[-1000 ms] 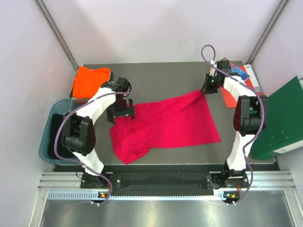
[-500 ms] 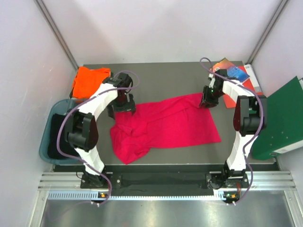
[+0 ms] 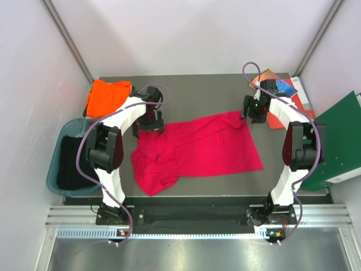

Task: Fold and stack the t-shirts
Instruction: Fold the flattened tshirt in 1/3 of the way

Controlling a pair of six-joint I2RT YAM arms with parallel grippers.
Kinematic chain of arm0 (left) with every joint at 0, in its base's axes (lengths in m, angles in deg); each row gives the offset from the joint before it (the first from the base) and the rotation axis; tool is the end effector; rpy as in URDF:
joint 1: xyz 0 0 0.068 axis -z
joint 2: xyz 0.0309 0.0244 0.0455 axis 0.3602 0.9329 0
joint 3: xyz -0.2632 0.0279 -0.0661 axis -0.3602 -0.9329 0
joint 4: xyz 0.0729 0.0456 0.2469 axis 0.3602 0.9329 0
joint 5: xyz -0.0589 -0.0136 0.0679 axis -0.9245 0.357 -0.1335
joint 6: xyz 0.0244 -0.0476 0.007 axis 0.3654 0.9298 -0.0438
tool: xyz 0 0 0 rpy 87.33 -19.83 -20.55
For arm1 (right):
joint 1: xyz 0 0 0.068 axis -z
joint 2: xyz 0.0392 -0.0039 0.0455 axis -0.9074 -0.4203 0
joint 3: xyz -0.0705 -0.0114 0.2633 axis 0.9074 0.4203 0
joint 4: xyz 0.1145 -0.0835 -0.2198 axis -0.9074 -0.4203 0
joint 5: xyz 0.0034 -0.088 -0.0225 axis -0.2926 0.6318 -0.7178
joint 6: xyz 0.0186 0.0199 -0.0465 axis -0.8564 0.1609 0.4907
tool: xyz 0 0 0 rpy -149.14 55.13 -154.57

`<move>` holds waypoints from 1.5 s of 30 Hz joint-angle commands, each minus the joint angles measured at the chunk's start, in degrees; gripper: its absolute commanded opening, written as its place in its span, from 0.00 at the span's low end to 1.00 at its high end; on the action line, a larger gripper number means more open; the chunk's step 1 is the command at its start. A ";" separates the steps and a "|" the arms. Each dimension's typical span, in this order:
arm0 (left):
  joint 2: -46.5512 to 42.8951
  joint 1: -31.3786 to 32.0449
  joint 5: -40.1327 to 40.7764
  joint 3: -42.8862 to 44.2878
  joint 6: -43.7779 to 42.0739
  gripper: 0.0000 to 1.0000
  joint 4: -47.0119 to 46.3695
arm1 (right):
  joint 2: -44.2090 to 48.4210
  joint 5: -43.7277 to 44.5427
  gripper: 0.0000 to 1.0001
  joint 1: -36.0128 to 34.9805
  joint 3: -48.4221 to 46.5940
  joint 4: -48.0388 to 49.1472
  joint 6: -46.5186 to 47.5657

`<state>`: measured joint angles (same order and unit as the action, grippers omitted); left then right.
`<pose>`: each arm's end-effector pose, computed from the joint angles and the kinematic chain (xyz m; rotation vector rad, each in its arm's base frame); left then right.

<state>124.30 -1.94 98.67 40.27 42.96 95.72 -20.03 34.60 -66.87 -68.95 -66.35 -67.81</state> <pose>0.3569 -0.1167 0.2284 -0.3163 2.9120 0.1748 0.3906 0.0184 0.2206 0.2128 2.6470 0.3337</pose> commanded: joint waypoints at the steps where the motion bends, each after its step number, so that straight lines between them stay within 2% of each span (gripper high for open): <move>1: 0.85 -0.72 1.19 0.33 -0.90 0.99 -3.33 | -2.34 -1.89 0.65 0.49 -2.83 5.08 -2.21; 6: 3.58 -2.83 2.68 1.82 -0.38 0.95 -3.24 | -5.60 -2.86 0.65 0.49 -4.76 7.82 -3.18; 8: 4.98 -3.27 3.21 2.53 -0.29 0.84 -2.98 | -7.27 -2.77 0.64 0.48 -5.81 8.26 -3.27; 10: 6.65 -3.54 3.74 3.84 -0.46 0.69 -3.15 | -8.76 -2.60 0.63 0.49 -6.52 8.87 -2.92; 11: 7.70 -3.62 3.83 4.55 -0.55 0.35 -3.24 | -9.20 -2.42 0.63 0.40 -6.70 9.13 -2.92; 12: 8.58 -3.71 4.26 5.34 -0.12 0.16 -2.80 | -9.64 -2.33 0.62 0.40 -6.87 9.40 -2.57; 13: 10.50 -3.71 4.70 7.43 0.06 0.00 -1.84 | -10.52 -2.24 0.56 0.40 -7.40 9.66 -2.39; 14: 11.57 -3.80 5.05 8.58 0.50 0.00 -1.05 | -10.87 -2.24 0.46 0.48 -7.58 9.84 -2.30; 15: 12.97 -3.80 5.49 9.90 0.94 0.00 -0.78 | -11.31 -2.33 0.35 0.40 -7.66 10.01 -2.22; 16: 13.51 -3.89 6.11 12.00 1.03 0.00 -0.26 | -11.32 -2.42 0.15 0.40 -7.75 10.45 -2.30; 19: 14.04 -4.15 7.86 15.27 1.38 0.00 -0.16 | -10.62 -1.98 0.00 0.05 -7.14 11.85 -2.39; 29: 17.11 -4.85 11.65 26.95 -0.90 0.00 -4.21 | -8.50 5.13 0.00 0.13 -5.55 13.88 -2.48; 34: 26.07 -5.29 9.28 40.66 -1.69 0.00 2.99 | -12.02 3.56 0.00 0.13 -10.03 10.37 -1.69; 35: 26.78 -5.29 8.84 41.37 -1.78 0.12 3.87 | -12.19 3.04 0.00 0.05 -10.13 10.28 -1.25; 36: 26.87 -5.38 7.18 41.21 -2.22 0.37 4.05 | -12.28 2.86 0.01 0.13 -9.95 10.10 -1.07; 37: 26.35 -5.38 6.73 39.64 -2.57 0.58 4.06 | -12.37 2.51 0.17 0.13 -9.95 9.84 -0.81; 38: 25.74 -5.38 6.47 38.40 -2.49 0.98 4.32 | -12.37 2.16 0.23 0.05 -10.04 9.23 -0.29; 40: 22.23 -5.38 6.73 32.55 -1.26 0.99 4.06 | -11.67 1.89 0.40 0.13 -9.60 8.52 -0.11; 41: 20.56 -5.38 6.55 29.98 -1.17 0.99 3.36 | -11.06 1.89 0.45 0.13 -9.16 8.43 0.16; 42: 16.37 -5.38 6.29 27.34 -0.64 0.99 2.05 | -9.83 1.98 0.49 0.13 -8.64 8.69 0.16; 45: 7.05 -5.29 3.84 15.31 -0.55 0.98 -4.80 | -7.46 1.98 0.50 0.13 -6.53 9.31 0.16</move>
<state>145.96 -7.07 105.01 65.69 41.52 95.61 -32.11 36.96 -66.89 -76.25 -57.45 -68.44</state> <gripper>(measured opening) 0.987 0.492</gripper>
